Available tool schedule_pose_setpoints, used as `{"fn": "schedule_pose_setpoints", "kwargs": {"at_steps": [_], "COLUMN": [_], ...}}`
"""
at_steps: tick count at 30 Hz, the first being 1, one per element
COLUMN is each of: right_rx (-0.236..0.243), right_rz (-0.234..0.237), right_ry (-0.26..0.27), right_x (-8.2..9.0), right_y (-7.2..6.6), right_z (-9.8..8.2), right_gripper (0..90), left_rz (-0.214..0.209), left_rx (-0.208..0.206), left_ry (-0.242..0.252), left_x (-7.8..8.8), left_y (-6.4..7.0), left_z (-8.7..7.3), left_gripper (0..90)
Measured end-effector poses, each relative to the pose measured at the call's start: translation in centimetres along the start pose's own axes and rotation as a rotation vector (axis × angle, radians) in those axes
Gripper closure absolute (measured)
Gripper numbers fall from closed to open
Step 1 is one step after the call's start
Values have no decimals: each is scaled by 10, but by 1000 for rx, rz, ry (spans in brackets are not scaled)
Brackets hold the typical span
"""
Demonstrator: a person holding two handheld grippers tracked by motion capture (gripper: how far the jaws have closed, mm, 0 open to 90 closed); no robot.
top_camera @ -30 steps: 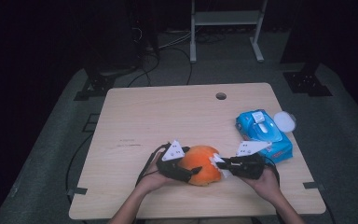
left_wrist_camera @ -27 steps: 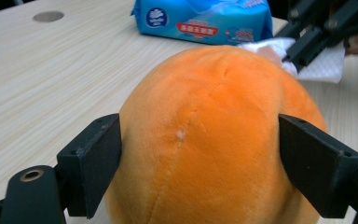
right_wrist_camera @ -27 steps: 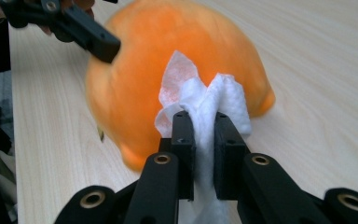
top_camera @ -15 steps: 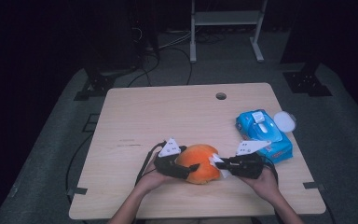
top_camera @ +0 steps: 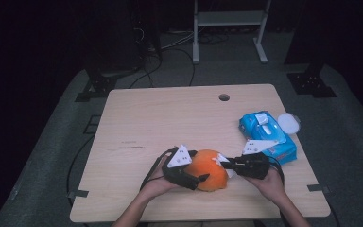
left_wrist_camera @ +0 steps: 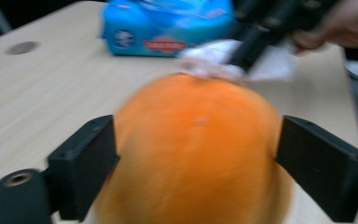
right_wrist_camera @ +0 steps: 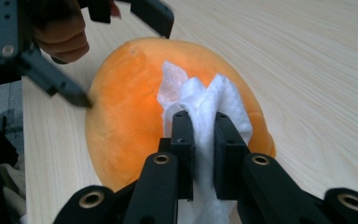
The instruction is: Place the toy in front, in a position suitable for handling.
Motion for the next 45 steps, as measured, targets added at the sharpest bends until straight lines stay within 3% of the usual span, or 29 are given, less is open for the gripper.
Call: {"fn": "schedule_pose_setpoints", "kwargs": {"at_steps": [3,6,9,15,18,21,25,27,29,33,36,39,42,43,45], "right_rx": [10,68,108,48,43,59,116,128,103,59,55,108,128,128,116], "right_rz": [7,38,27,-11,-24,-8,41,28,24,-35,-26,11,10,12,2], "right_ry": [13,22,-11,-26,-25,-15,-13,-25,-25,-40,-14,-14,-38,-47,-45], "right_x": [0,-4,-7,1,3,2,-5,-7,-5,4,6,-1,-6,-4,-2], "right_y": [-7,-24,-28,-7,-4,-13,-33,-33,-25,-6,-11,-26,-27,-23,-20], "right_z": [5,15,15,2,0,7,14,13,10,1,5,13,11,8,6], "right_gripper": [801,800,800,800,801,800,800,801,801,801,801,800,800,800,800], "left_rz": [0,-10,-19,-92,-68,-50,-53,-57,-59,-54,-53,-63,-76,-64,-49], "left_rx": [-4,19,16,-50,-44,-48,-45,-40,-34,-38,-55,-69,-49,-11,13], "left_ry": [-46,-58,-67,-71,-76,-88,-91,-87,-83,-88,-91,-90,-69,-43,-55], "left_x": [-7,-7,-5,3,0,-2,-1,-1,0,-1,-2,-1,3,5,3], "left_y": [0,-2,-1,9,9,9,9,8,7,9,11,13,9,3,-1], "left_z": [-11,-15,-15,-14,-14,-15,-16,-17,-17,-16,-14,-12,-10,-7,-10], "left_gripper": [101,134,157,156,157,156,156,157,157,156,156,139,123,106,90]}}
Point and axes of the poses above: each handheld gripper's, and its own axes: x roughly backward along the jaws, z roughly out of its top, y roughly to its right, the point moved 7 cm from there along -x, roughly forward along the jaws, and after that the axes turned 4 degrees about z, right-handed, at the moved point
